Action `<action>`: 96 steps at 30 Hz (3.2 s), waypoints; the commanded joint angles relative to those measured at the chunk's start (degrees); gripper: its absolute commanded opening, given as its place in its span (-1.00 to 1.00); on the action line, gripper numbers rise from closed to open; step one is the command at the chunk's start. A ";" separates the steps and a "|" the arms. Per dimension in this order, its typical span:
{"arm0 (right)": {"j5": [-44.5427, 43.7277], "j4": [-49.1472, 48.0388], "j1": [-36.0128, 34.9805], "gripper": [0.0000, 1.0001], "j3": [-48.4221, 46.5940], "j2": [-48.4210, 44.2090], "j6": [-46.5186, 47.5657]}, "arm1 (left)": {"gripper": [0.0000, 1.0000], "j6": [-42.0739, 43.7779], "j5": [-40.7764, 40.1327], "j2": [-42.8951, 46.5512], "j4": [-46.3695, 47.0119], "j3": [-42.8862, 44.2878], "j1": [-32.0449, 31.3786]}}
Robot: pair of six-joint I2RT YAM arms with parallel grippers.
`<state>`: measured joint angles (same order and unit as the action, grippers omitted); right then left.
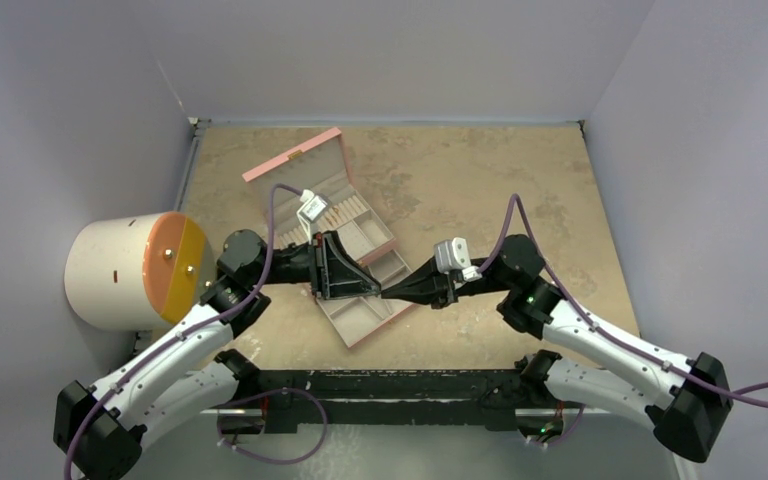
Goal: Organize the mixed jewelry
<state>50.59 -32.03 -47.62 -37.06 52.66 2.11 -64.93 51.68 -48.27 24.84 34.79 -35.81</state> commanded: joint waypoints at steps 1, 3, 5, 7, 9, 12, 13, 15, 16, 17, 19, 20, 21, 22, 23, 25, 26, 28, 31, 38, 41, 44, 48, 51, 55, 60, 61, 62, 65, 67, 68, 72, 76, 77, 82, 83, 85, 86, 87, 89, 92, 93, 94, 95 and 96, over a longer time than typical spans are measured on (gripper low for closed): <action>1.42 -3.15 -0.29 -1.00 -2.39 -0.26 1.14 | -0.45 -0.30 1.30 0.46 3.05 -0.42 -0.54; 1.53 -3.33 -0.37 -1.00 -2.38 -0.41 0.98 | -0.46 0.03 1.17 0.45 2.71 -0.63 -0.52; 1.44 -3.54 -0.37 -1.00 -2.19 -0.65 0.68 | -0.47 0.27 1.14 0.45 2.54 -0.81 -0.57; 1.44 -4.01 -0.37 -1.00 -2.06 -0.84 0.18 | -0.48 1.00 0.98 0.46 1.68 -0.78 -0.57; 1.49 -4.13 -0.46 -1.00 -2.02 -0.90 -0.27 | -0.49 2.93 0.40 0.54 -0.89 -0.29 -0.55; 1.46 -4.11 -0.55 -1.00 -1.89 -1.22 -0.86 | -0.49 7.29 -1.02 0.76 -6.94 1.01 -0.55; 1.37 -4.09 -0.59 -1.00 -1.83 -1.37 -1.00 | -0.48 8.17 -1.38 0.87 -8.20 1.33 -0.57; 1.14 -3.88 -0.64 -1.00 -1.70 -1.51 -1.46 | -0.48 9.16 -1.95 1.22 -9.34 1.64 -0.54; 0.98 -3.73 -0.64 -1.00 -1.70 -1.45 -1.65 | -0.48 9.34 -2.06 1.21 -9.55 1.70 -0.57; 0.88 -3.33 -0.64 -1.00 -1.83 -1.38 -1.63 | -0.48 9.50 -2.10 1.30 -9.67 1.81 -0.57; 0.40 -2.69 -0.64 -1.00 -1.95 -1.13 -1.62 | -0.48 9.65 -2.24 1.56 -9.80 1.97 -0.53; 0.19 -2.36 -0.64 -1.00 -2.01 -0.97 -1.64 | -0.48 9.80 -2.20 1.71 -9.88 2.02 -0.52; 0.06 -2.05 -0.64 -1.00 -1.98 -0.86 -1.66 | -0.48 9.80 -2.20 1.92 -9.90 2.17 -0.57; 0.04 -1.90 -0.64 -1.00 -1.98 -0.75 -3.21 | -0.48 9.81 -2.30 2.09 -9.90 2.27 -0.51; 0.04 -1.83 -0.64 -1.00 -1.93 -0.58 -3.54 | -0.48 9.84 -2.35 2.19 -10.06 2.41 -0.51; 0.12 -1.81 -0.64 -1.00 -1.82 -0.34 -4.04 | -0.48 9.98 -2.46 2.26 -10.24 2.68 -0.55; 0.20 -1.81 -0.64 -1.00 -1.73 -0.29 -4.27 | -0.48 9.95 -2.55 2.30 -10.23 2.80 -0.54; 0.21 -1.81 -0.64 -1.00 -1.47 -0.19 -4.63 | -0.49 9.97 -2.62 2.54 -10.34 3.11 -0.57; -0.04 -1.81 -0.66 -1.00 -1.11 -0.35 -4.90 | -0.46 9.88 -3.00 2.91 -10.32 3.52 -0.57; -1.78 -3.95 -0.72 -1.00 -0.56 -0.98 -6.68 | -0.45 8.93 -2.67 3.09 -9.06 3.14 -0.53; -2.81 -7.71 -0.72 -1.00 0.01 -0.91 -9.92 | -0.44 8.94 -2.79 3.41 -8.86 3.07 -0.49; -5.57 -10.42 -0.72 -1.00 0.37 -0.98 -14.29 | -0.42 9.15 -3.88 3.93 -8.89 3.47 -0.57; -8.62 -13.83 -0.79 -1.00 1.36 -0.90 -20.18 | -0.40 10.23 -6.76 5.01 -10.67 4.48 -0.56; -11.44 -17.04 -0.98 -1.00 2.47 -1.03 -23.76 | -0.38 11.22 -8.98 6.12 -11.67 5.07 -0.57; -14.98 -22.02 -1.61 -1.00 3.04 0.55 -28.97 | -0.37 11.86 -11.56 7.02 -11.96 5.93 -0.55; -22.02 -33.72 -2.92 -1.00 4.37 4.11 -37.83 | -0.35 11.24 -13.83 7.31 -10.94 6.01 -0.55; -23.46 -35.51 -3.19 -1.00 4.46 4.84 -39.19 | -0.35 11.09 -14.26 7.38 -10.88 6.05 -0.57; -24.54 -37.48 -3.43 -1.00 4.38 5.59 -40.62 | -0.34 10.80 -14.69 7.46 -10.61 5.93 -0.56; -26.59 -41.63 -4.15 -1.00 3.56 7.30 -43.22 | -0.34 9.98 -16.42 8.02 -9.87 5.75 -0.53; -28.22 -42.19 -4.69 -1.00 2.92 7.69 -43.37 | -0.34 8.52 -17.57 8.44 -8.04 4.90 -0.56; -29.05 -42.23 -4.87 -1.00 2.80 7.80 -43.32 | -0.34 7.69 -17.95 8.64 -6.92 4.35 -0.55; -32.16 -44.23 -5.33 -1.00 3.40 8.68 -44.04 | -0.34 5.12 -20.65 9.97 -3.81 2.80 -0.52; -34.65 -46.80 -5.45 -1.00 4.35 9.52 -45.11 | -0.34 2.86 -22.84 10.93 -0.90 1.77 -0.55; -35.09 -47.17 -5.51 -1.00 4.37 9.81 -45.42 | -0.34 2.61 -23.33 11.15 -0.47 1.58 -0.56; -36.09 -51.95 -5.88 -1.00 3.62 13.14 -48.83 | -0.35 0.56 -24.64 11.15 2.57 0.43 -0.54; -36.39 -52.91 -5.98 -1.00 3.47 13.91 -49.48 | -0.35 0.06 -24.69 11.03 3.37 0.27 -0.55; -37.12 -54.95 -6.21 -1.00 3.32 15.68 -50.87 | -0.35 -0.64 -24.98 10.92 4.41 -0.04 -0.56; -37.48 -55.98 -6.30 -1.00 3.27 16.40 -51.52 | -0.35 -0.77 -25.16 10.96 4.79 -0.17 -0.51; -37.63 -56.92 -6.32 -1.00 3.20 17.01 -52.22 | -0.36 -0.93 -25.29 10.98 4.93 -0.22 -0.52; -37.59 -58.25 -6.51 -1.00 2.80 17.91 -52.99 | -0.36 -1.07 -25.67 11.14 4.88 -0.48 -0.57; -37.67 -58.99 -6.84 -1.00 2.53 18.47 -53.26 | -0.37 -1.08 -26.36 11.77 4.52 -0.95 -0.52; -37.74 -59.01 -6.89 -1.00 2.45 18.50 -53.38 | -0.37 -1.00 -26.51 11.98 4.44 -1.07 -0.50; -37.77 -59.07 -6.96 -1.00 2.48 18.59 -53.47 | -0.37 -0.95 -26.64 11.98 4.29 -1.15 -0.52; -37.76 -59.29 -7.04 -1.00 2.47 18.63 -53.56 | -0.37 -0.87 -26.81 12.06 4.07 -1.20 -0.55; -37.68 -59.66 -7.17 -1.00 2.43 18.82 -53.73 | -0.37 -0.76 -26.87 12.12 3.89 -1.28 -0.57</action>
<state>14.24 -85.91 -54.19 -32.40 71.83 -50.26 -65.39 26.17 -37.15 25.65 33.82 -36.14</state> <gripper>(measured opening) 0.004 0.318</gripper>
